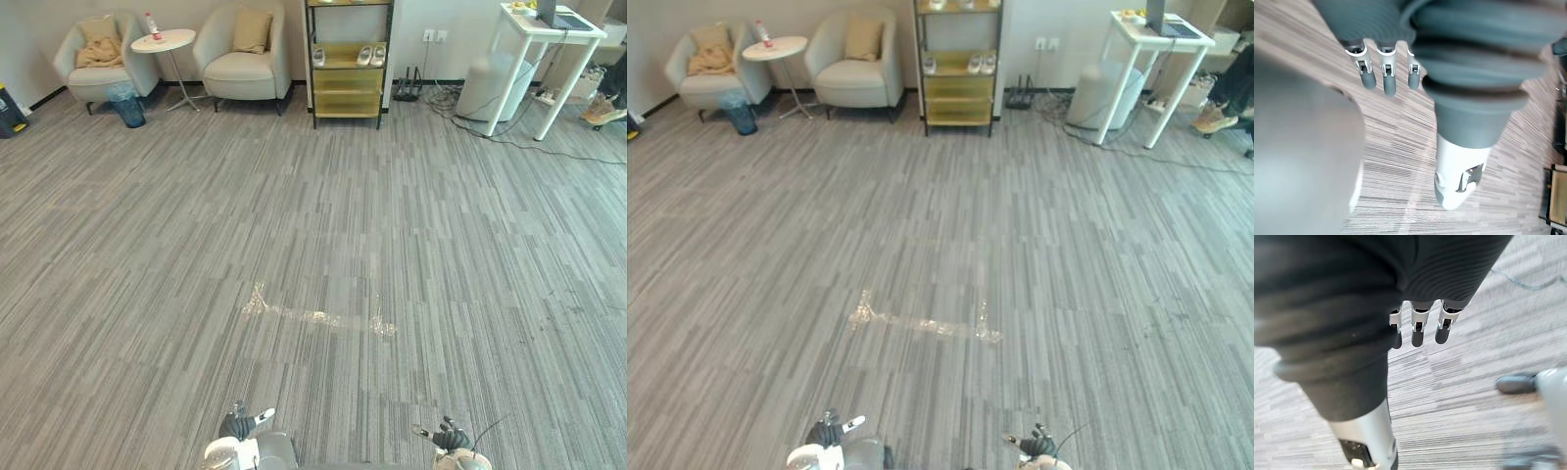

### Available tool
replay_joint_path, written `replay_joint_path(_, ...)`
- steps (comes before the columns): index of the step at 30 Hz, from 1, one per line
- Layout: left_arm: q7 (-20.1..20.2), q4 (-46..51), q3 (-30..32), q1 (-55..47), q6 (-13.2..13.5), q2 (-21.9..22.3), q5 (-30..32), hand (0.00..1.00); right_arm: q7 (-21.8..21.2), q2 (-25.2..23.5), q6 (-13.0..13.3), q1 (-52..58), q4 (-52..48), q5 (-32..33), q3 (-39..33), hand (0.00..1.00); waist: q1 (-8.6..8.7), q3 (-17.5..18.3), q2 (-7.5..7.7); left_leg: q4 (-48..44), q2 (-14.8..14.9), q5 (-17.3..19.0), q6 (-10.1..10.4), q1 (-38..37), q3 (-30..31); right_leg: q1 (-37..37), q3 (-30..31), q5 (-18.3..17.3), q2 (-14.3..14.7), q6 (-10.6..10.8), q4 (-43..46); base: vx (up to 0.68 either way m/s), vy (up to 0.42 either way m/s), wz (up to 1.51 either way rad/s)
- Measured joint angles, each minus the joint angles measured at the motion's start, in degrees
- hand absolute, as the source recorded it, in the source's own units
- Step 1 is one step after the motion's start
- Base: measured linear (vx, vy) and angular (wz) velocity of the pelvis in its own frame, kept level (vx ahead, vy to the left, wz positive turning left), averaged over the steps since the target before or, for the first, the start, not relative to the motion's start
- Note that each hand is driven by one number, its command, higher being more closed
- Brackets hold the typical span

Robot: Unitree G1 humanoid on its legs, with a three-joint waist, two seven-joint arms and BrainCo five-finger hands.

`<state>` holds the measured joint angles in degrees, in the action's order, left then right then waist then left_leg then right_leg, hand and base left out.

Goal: Pick up cushions and gather them together orderly.

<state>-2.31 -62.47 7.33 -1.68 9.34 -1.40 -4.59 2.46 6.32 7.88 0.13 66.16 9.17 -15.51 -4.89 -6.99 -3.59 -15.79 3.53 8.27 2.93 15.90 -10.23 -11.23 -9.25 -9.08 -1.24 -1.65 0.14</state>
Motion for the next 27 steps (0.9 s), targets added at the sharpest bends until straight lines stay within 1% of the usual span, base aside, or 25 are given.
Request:
replay_joint_path(1,-0.03,0.24,-0.04,0.02,0.03,-0.02,-0.11,0.0,0.1,0.15,-0.01,0.14,0.09,0.0,0.09,0.0,-1.13,0.25,0.07,3.33,-0.94,-7.08,-0.24,-0.05,1.76,-1.24,0.61,-1.77,0.02,1.01,-0.48,0.45,0.16,-0.19)
replay_joint_path(2,0.02,0.33,-0.23,0.07,0.0,-0.07,-0.03,0.0,0.12,-0.27,-0.01,0.06,0.08,-0.03,0.16,0.0,-1.31,0.47,0.63,2.92,-1.69,-9.0,-2.19,-0.02,1.82,-1.47,0.85,-2.89,-0.38,1.4,-0.14,0.49,0.166,-0.11)
replay_joint_path(3,0.13,0.7,-0.5,0.42,-0.07,-0.9,0.11,0.0,0.14,-1.81,0.0,-0.3,0.0,-0.08,0.16,0.0,-1.39,0.99,2.41,1.18,-3.73,-7.85,-4.49,0.05,1.51,-2.0,0.88,-5.48,-2.59,2.09,2.4,0.42,0.111,0.06)
replay_joint_path(4,0.12,0.79,-0.56,0.43,-0.11,-1.22,0.14,0.0,0.14,-2.15,0.03,-0.03,-0.01,-0.08,0.15,0.0,-1.26,1.18,3.13,0.77,-4.25,-6.99,-4.7,0.02,1.51,-1.79,0.97,-5.88,-3.02,2.15,3.67,0.68,0.129,0.11)
replay_joint_path(5,0.09,0.8,-1.02,0.77,-0.64,-1.65,0.11,0.0,-0.03,-2.99,0.05,0.74,-0.21,-0.13,0.48,0.0,-1.32,1.64,4.21,-0.86,-5.18,-3.95,-5.91,-1.29,1.3,1.93,1.6,-6.74,-4.59,2.76,14.98,0.57,0.103,0.05)
replay_joint_path(6,0.07,0.7,-1.6,0.85,-0.81,-1.95,0.07,0.0,-0.08,-3.25,0.06,0.91,-0.12,-0.17,0.44,0.0,-1.34,1.56,4.34,-1.2,-5.21,-3.29,-6.0,-2.2,1.17,3.5,2.15,-6.54,-4.92,3.17,20.14,0.66,0.144,-0.01)
replay_joint_path(8,0.1,0.27,-2.94,1.16,-1.31,-2.58,0.07,0.0,-0.31,-4.33,-0.01,0.99,-0.07,-0.33,0.59,0.0,-1.21,0.88,4.87,-1.16,-5.45,0.53,-6.14,-8.68,1.26,13.3,4.65,-2.6,-7.18,12.04,46.67,0.57,0.133,-0.03)
replay_joint_path(9,0.07,-0.26,-3.45,1.11,-1.33,-2.65,0.06,0.0,-0.28,-3.94,0.06,0.95,-0.18,-0.42,0.57,0.0,-1.2,0.79,4.77,-0.38,-5.45,1.39,-6.09,-11.92,1.33,15.11,3.58,-3.11,-7.95,11.13,52.22,0.52,0.092,-0.03)
replay_joint_path(10,0.08,-0.42,-3.95,1.03,-1.33,-2.71,0.05,0.0,-0.27,-3.8,0.05,0.99,-0.18,-0.47,0.58,0.0,-1.21,0.68,4.64,0.34,-5.43,1.53,-6.07,-13.67,1.4,15.56,3.01,-3.49,-8.31,10.46,53.32,0.51,0.064,0.0)
replay_joint_path(11,0.07,-0.74,-4.71,0.81,-1.31,-2.52,0.02,0.0,-0.31,-3.39,0.09,1.11,-0.17,-0.57,0.58,0.0,-1.0,0.18,3.51,4.41,-4.64,1.63,-5.93,-20.54,1.58,16.62,-1.18,-5.65,-9.26,7.05,51.62,0.39,0.03,0.03)
replay_joint_path(12,0.06,-0.79,-4.69,0.87,-1.3,-2.42,0.02,0.0,-0.32,-3.34,0.12,1.06,-0.19,-0.62,0.61,0.0,-0.99,0.21,3.44,5.58,-4.19,1.68,-5.85,-22.19,1.6,17.29,-2.73,-6.21,-9.28,6.26,49.48,0.42,0.009,0.06)
replay_joint_path(13,0.04,-0.82,-4.61,0.95,-1.29,-2.36,0.01,0.0,-0.38,-3.36,0.14,0.93,-0.21,-0.79,0.64,0.0,-0.99,0.22,3.46,6.59,-3.74,1.79,-5.74,-23.58,1.85,18.37,-4.13,-6.56,-9.18,5.94,46.42,0.38,-0.039,0.17)
replay_joint_path(14,0.05,-0.87,-4.43,1.1,-1.25,-2.21,0.01,0.0,-0.61,-3.25,0.36,0.82,-0.28,-1.27,0.65,0.0,-0.57,0.28,3.12,7.22,-2.39,3.09,-5.35,-24.88,2.97,20.4,-5.45,-6.72,-8.06,5.55,38.88,0.55,-0.126,0.33)
replay_joint_path(15,0.09,-1.1,-4.4,1.15,-1.23,-2.25,0.03,0.0,-0.85,-3.07,0.61,0.69,-0.26,-1.9,0.62,0.0,-0.25,0.23,3.09,7.36,-1.43,4.32,-4.73,-25.51,4.21,22.34,-4.48,-5.38,-6.67,5.71,29.71,0.42,-0.12,0.36)
replay_joint_path(16,0.08,-1.27,-4.41,1.17,-1.25,-2.24,0.03,0.0,-0.94,-3.0,0.58,0.67,-0.12,-1.95,0.6,0.0,-0.21,0.16,3.14,7.44,-1.25,4.51,-4.62,-25.65,4.62,22.82,-3.77,-4.57,-6.29,5.75,26.91,0.35,-0.129,0.38)
replay_joint_path(17,0.09,-1.55,-4.37,0.98,-1.26,-2.27,0.04,0.0,-1.17,-2.82,0.52,0.99,0.04,-1.97,0.53,0.0,-0.07,0.18,3.22,7.6,-0.91,4.86,-4.22,-25.89,5.57,23.88,-0.62,-1.58,-5.28,5.83,20.0,0.33,-0.18,0.58)
replay_joint_path(18,0.04,-1.79,-3.72,0.35,-1.25,-2.41,0.03,0.0,-1.34,-2.57,0.62,1.39,-0.22,-1.77,-0.22,0.0,0.56,0.29,3.5,7.21,-1.03,6.2,-2.38,-26.39,7.37,23.77,3.67,4.92,-4.63,6.07,12.09,0.51,-0.317,0.94)
replay_joint_path(19,-0.04,-1.76,-1.59,-0.14,-1.22,-2.35,-0.05,0.0,-1.36,-2.29,0.57,1.98,-0.18,-1.88,-0.23,0.0,1.25,0.59,4.58,5.95,-1.17,9.17,-1.21,-28.3,9.41,22.91,4.26,9.28,-5.01,4.62,11.86,0.42,-0.276,0.85)
replay_joint_path(20,-0.12,-1.81,-1.26,-0.52,-1.22,-2.35,-0.08,0.0,-1.39,-2.29,0.51,2.11,-0.17,-1.75,-0.24,0.0,1.29,0.65,4.7,5.57,-1.17,9.8,-0.8,-28.45,9.63,22.9,4.7,11.29,-4.98,4.88,12.46,0.45,-0.332,0.63)
replay_joint_path(21,-0.28,-1.64,0.32,-1.36,-1.07,-0.77,-0.11,0.0,-1.38,-1.67,0.48,1.89,-0.14,-1.88,0.09,0.0,1.17,1.55,2.37,1.44,1.18,10.66,-0.22,-28.33,10.6,22.88,3.05,8.25,-3.75,4.05,16.58,0.42,-0.313,0.46)
replay_joint_path(22,-0.3,-0.94,0.77,-1.72,-0.89,0.14,-0.18,0.0,-1.39,-1.65,0.67,2.04,-0.36,-1.91,0.22,0.0,1.43,2.13,2.07,-9.85,2.47,10.54,-0.11,-22.96,10.99,21.99,1.0,5.76,-3.37,3.69,16.53,0.49,-0.384,0.49)
replay_joint_path(23,-0.29,-0.52,1.06,-1.28,-0.92,0.3,-0.21,0.0,-1.37,-1.4,0.7,2.12,-0.51,-1.72,0.55,0.0,1.51,2.32,1.18,-15.54,3.3,9.92,0.85,-20.25,10.74,21.22,0.15,4.96,-2.91,3.54,16.36,0.38,-0.307,0.5)
replay_joint_path(24,-0.23,0.05,2.34,-1.25,-0.93,1.15,-0.28,0.0,-1.35,-1.01,0.63,2.41,-1.54,-1.51,1.6,0.0,1.46,1.9,-0.21,-26.68,5.85,6.35,1.27,-15.02,9.03,19.39,-0.81,3.56,-1.38,2.69,15.95,0.38,-0.282,0.28)
replay_joint_path(25,-0.28,0.04,2.83,-1.24,-0.77,1.47,-1.32,0.0,-1.28,-0.66,0.6,2.71,-1.67,-1.08,2.6,0.0,1.25,1.39,-0.84,-35.63,9.06,2.25,0.55,-10.86,5.74,16.12,-1.17,2.72,-0.38,1.55,14.36,0.47,-0.288,0.19)
replay_joint_path(27,-0.19,-0.13,2.18,-1.28,-0.67,0.64,-1.54,0.0,-1.14,-0.81,0.59,2.62,-1.11,0.17,2.29,0.0,1.21,1.14,-0.42,-37.89,10.37,4.53,0.23,-8.38,1.91,11.7,-1.46,2.38,-0.54,0.97,11.47,0.38,-0.204,0.07)
